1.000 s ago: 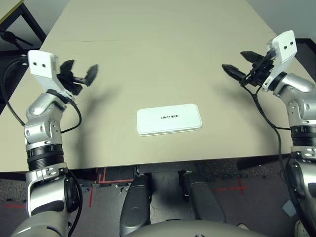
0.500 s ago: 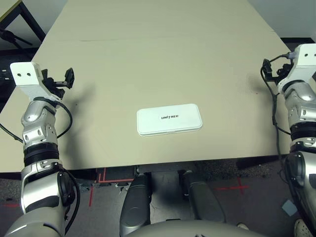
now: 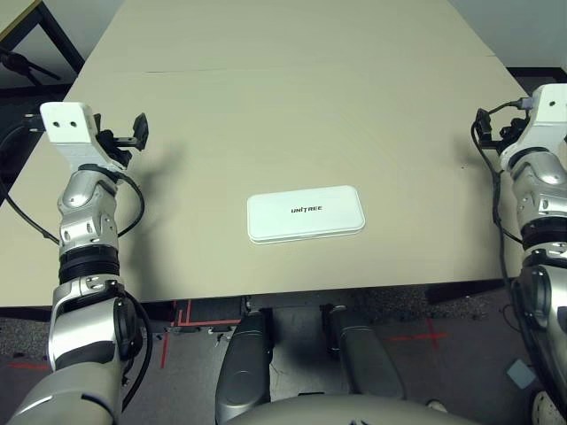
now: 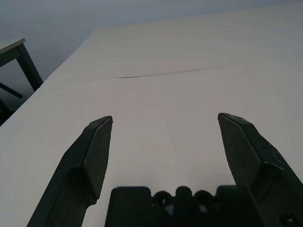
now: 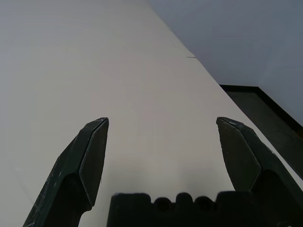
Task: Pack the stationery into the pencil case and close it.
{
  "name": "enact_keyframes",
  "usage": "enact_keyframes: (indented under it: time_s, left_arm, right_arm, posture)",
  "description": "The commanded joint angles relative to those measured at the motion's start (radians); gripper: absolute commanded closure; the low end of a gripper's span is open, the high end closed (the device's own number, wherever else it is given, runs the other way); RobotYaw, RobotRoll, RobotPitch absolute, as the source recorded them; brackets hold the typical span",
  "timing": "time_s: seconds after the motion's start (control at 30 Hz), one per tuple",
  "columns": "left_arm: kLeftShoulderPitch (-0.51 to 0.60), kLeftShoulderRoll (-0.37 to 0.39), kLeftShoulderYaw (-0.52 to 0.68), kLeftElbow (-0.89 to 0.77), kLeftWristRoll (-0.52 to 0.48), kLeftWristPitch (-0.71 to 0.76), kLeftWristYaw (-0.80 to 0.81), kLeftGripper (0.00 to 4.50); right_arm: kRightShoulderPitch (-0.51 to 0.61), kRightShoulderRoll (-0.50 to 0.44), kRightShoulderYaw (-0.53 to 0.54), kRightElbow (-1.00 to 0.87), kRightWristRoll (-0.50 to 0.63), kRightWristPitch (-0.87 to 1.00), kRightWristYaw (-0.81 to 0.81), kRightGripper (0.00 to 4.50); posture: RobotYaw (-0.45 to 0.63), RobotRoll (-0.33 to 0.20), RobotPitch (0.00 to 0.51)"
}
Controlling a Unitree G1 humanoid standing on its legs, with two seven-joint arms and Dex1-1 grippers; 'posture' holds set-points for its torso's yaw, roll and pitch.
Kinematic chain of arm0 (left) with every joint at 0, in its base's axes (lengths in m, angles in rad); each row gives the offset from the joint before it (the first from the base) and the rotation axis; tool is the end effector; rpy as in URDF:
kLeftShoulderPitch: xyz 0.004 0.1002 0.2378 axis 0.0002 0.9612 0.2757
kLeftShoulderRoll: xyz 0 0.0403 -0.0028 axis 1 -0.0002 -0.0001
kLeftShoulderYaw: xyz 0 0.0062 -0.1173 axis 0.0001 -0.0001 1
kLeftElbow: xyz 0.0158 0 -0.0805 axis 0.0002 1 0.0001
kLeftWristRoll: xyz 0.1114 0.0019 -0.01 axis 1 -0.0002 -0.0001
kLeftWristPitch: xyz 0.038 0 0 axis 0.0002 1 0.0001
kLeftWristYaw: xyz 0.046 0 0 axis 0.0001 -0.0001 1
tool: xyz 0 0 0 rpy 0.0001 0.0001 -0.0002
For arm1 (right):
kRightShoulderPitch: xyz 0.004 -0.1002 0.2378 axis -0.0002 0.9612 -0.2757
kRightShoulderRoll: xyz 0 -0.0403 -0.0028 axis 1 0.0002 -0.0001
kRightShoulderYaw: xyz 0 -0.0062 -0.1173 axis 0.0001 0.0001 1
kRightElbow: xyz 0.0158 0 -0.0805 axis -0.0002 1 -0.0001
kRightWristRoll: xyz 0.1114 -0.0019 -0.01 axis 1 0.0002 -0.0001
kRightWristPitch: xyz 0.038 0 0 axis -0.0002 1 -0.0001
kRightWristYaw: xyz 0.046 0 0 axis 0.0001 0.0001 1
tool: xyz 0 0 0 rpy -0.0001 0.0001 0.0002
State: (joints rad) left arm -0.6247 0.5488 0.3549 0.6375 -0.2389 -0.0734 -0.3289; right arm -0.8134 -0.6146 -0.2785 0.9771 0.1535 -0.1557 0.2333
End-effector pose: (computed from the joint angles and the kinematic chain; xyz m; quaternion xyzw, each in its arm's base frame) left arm 0.3092 0.3234 0.1412 0.0483 -0.1022 0.0445 0.9926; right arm 0.3318 -0.3307 0.1488 -0.0822 -0.0572 -0.1020 0.9897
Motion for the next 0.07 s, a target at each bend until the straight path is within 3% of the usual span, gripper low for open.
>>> enact_keyframes:
  time_s: [0.03,0.07]
  left_arm:
    - [0.021,0.007,-0.001,-0.027,-0.003,0.012,-0.009,0.02]
    - [0.024,0.013,0.003,-0.029,-0.007,0.013,-0.014,0.02]
  right_arm:
    - [0.002,-0.003,-0.002,0.007,-0.007,-0.009,0.003,0.0]
    - [0.002,0.003,0.001,0.0,-0.008,-0.009,0.003,0.0]
  posture:
    - [-0.1,0.0,0.231]
    - [-0.09,0.0,0.23]
